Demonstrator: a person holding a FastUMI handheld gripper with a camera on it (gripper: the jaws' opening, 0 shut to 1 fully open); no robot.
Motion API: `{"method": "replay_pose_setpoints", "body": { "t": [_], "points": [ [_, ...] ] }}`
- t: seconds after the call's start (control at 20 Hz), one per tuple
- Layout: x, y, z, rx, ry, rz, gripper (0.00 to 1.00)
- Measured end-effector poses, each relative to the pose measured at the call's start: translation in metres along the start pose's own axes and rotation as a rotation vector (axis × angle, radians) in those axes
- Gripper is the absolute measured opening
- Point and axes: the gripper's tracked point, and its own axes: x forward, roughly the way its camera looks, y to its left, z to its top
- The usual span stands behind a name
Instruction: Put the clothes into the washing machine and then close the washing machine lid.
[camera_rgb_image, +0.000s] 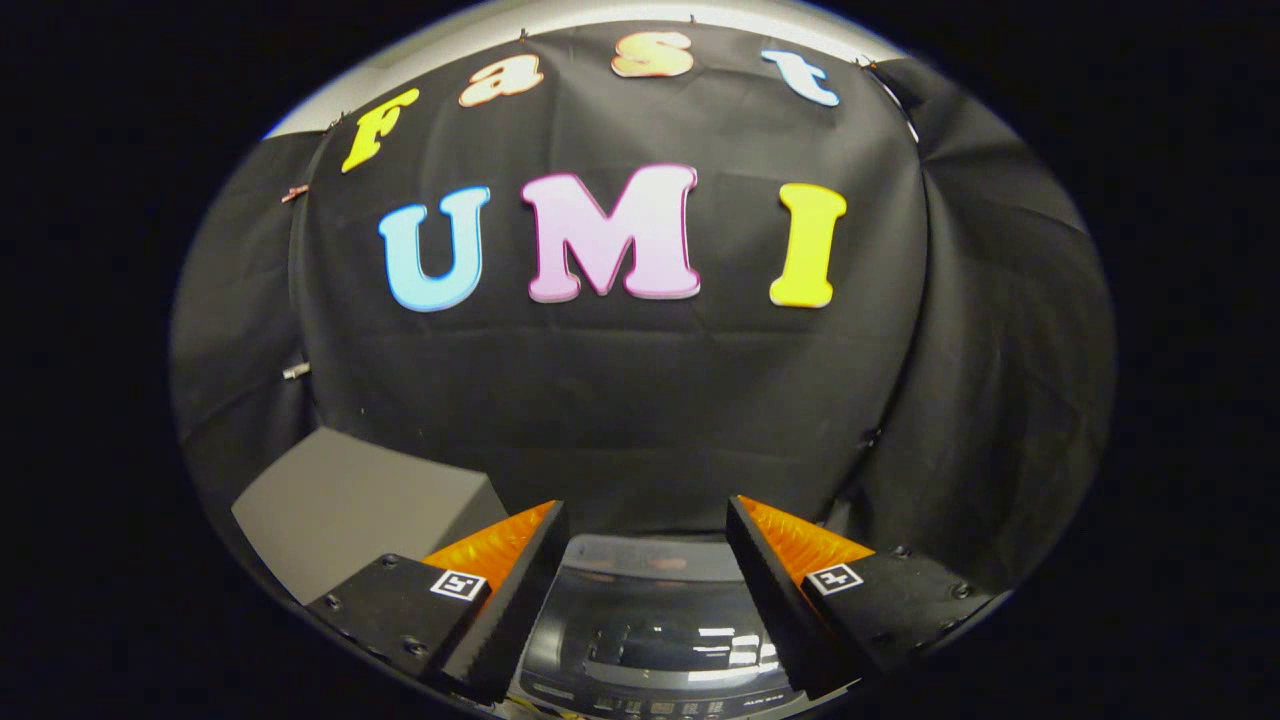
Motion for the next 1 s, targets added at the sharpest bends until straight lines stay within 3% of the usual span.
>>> {"method": "replay_pose_setpoints", "body": {
  "t": [0.35, 0.6, 0.9, 1.0],
  "points": [
    [-0.040, 0.055, 0.061, -0.021, -0.165, -0.039, 1.00],
    [-0.049, 0.126, 0.058, -0.048, -0.196, -0.047, 1.00],
    [-0.061, 0.215, 0.056, 0.007, -0.232, -0.053, 1.00],
    [-0.065, 0.245, 0.036, 0.015, -0.241, -0.043, 1.00]
  ]
}}
